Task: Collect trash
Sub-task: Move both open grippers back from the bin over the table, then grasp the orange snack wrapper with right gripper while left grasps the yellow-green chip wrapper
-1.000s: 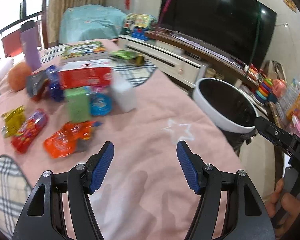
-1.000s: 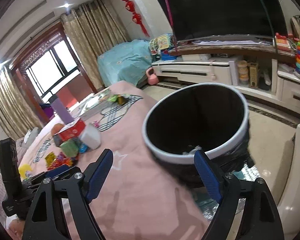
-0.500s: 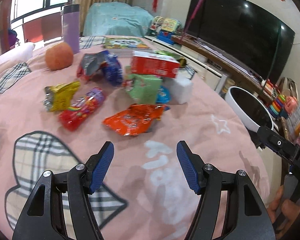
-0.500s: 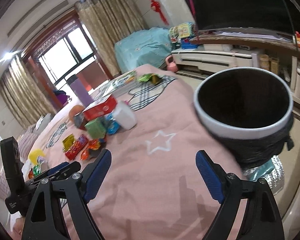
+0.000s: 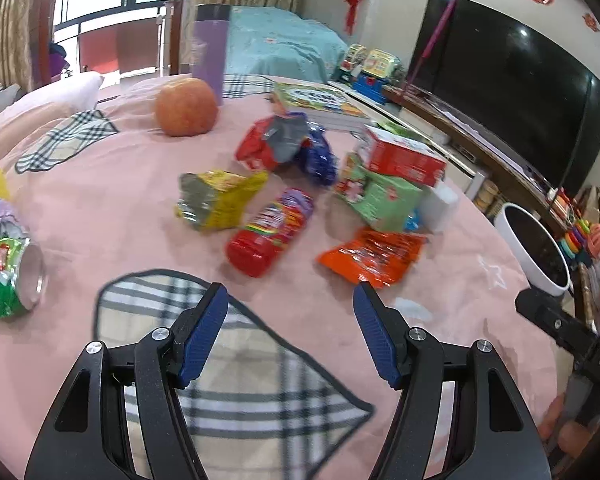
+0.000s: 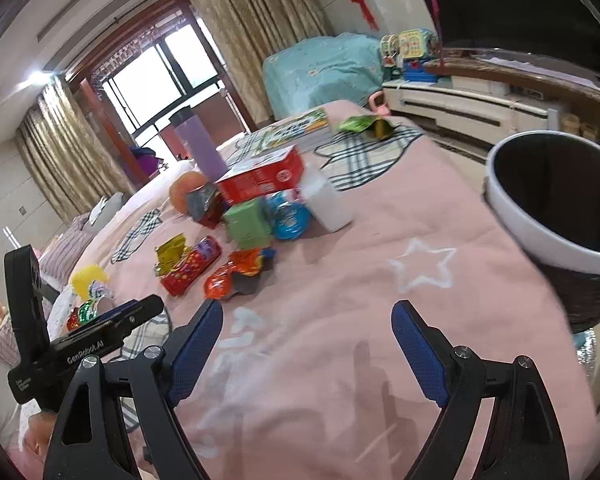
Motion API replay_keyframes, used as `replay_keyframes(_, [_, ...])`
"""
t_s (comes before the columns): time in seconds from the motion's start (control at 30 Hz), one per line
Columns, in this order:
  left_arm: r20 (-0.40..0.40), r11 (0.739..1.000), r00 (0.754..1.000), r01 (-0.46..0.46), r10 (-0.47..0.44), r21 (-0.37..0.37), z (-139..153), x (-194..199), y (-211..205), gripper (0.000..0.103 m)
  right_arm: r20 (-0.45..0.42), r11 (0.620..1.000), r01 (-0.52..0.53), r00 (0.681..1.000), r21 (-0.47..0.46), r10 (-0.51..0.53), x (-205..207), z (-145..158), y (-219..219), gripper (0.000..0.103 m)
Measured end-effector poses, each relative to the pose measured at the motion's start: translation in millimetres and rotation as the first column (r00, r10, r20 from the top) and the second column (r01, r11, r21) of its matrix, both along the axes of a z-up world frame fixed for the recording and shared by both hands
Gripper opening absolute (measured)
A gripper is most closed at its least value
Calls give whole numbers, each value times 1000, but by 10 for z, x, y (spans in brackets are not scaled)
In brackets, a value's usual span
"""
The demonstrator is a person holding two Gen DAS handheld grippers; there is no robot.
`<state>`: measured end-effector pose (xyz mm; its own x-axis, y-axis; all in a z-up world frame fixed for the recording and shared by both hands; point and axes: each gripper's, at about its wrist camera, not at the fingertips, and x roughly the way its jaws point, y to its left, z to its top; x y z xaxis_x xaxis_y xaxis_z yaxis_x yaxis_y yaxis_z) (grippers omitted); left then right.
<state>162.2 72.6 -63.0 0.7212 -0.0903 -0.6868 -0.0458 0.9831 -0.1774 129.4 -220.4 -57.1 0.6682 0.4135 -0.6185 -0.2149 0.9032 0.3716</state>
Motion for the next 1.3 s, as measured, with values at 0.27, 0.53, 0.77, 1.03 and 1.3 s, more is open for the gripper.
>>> replay_keyframes(0.27, [-6, 999, 999, -34, 34, -1, -9, 230, 331, 66, -28, 998, -56, 998, 3, 56, 141, -86, 337, 88])
replay_keyframes(0.53, [-30, 998, 998, -54, 54, -13, -95, 581, 502, 66, -67, 995, -92, 993, 37, 94, 389, -175, 578, 88])
replay_keyframes(0.77, [-60, 999, 998, -29, 27, -33, -185, 819, 493, 66, -120, 994, -96, 987, 54, 102, 643, -302, 703, 88])
replay_keyframes(1.03, [-50, 998, 997, 54, -56, -42, -154, 863, 283, 23, -143, 991, -132, 981, 20, 133, 708, -349, 788, 24])
replay_keyframes(1.3, [-45, 995, 994, 102, -102, -1, -101, 761, 43, 10, -110, 992, -120, 986, 27, 122, 600, -272, 620, 11])
